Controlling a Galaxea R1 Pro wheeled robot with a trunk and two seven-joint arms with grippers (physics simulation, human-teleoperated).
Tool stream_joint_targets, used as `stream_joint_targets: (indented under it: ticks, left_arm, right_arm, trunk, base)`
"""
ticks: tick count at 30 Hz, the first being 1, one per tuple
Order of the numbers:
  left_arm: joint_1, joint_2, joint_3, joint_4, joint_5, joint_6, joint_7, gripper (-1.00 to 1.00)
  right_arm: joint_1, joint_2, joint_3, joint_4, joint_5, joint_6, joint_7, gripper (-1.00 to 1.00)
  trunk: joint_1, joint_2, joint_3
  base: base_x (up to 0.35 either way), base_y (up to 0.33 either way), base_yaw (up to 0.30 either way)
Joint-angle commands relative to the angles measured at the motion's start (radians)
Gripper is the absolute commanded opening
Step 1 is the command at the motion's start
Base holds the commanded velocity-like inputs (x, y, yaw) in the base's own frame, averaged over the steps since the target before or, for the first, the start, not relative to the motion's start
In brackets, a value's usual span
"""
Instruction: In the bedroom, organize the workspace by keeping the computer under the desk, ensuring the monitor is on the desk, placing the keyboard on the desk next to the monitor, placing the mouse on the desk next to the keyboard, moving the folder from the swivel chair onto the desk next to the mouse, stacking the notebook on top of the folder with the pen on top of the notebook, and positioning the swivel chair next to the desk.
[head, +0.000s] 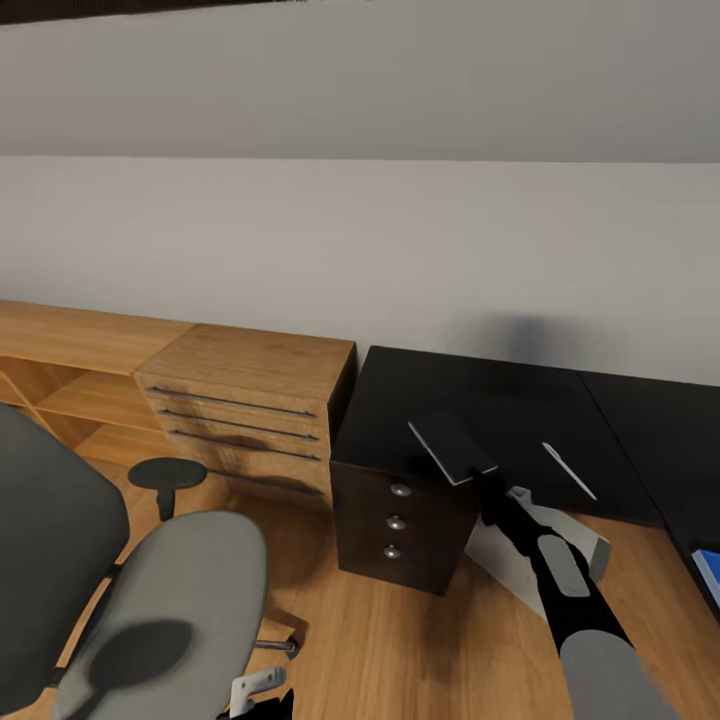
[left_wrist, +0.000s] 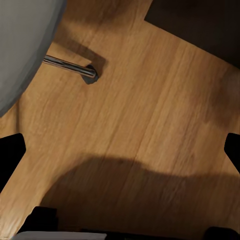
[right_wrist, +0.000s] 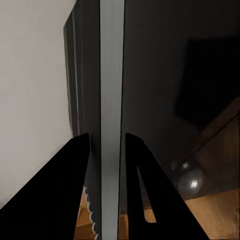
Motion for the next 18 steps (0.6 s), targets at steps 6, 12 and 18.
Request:
stream_joint_targets:
  ticks: [6, 12, 18]
  left_arm:
    - [0.000, 0.001, -0.005, 0.001, 0.009, 0.004, 0.008, 1.00]
    - [0.000, 0.001, -0.004, 0.001, 0.009, 0.003, 0.008, 1.00]
    - [0.000, 0.001, -0.004, 0.001, 0.009, 0.003, 0.008, 1.00]
  right_arm:
    - [-0.001, -0.064, 0.007, -0.018, 0.006, 0.115, -0.048, -1.00]
    - [-0.001, -0.078, 0.005, -0.021, 0.002, 0.129, -0.047, -1.00]
    - [-0.001, -0.078, 0.003, -0.017, 0.001, 0.129, 0.015, -1.00]
  trunk:
    - [-0.023, 0.042, 0.018]
    - [-0.046, 0.084, 0.037]
    - [-0.050, 0.091, 0.040]
  base:
    - [0.000, 0.000, 0.000]
    - [0.000, 0.000, 0.000]
    - [0.000, 0.000, 0.000]
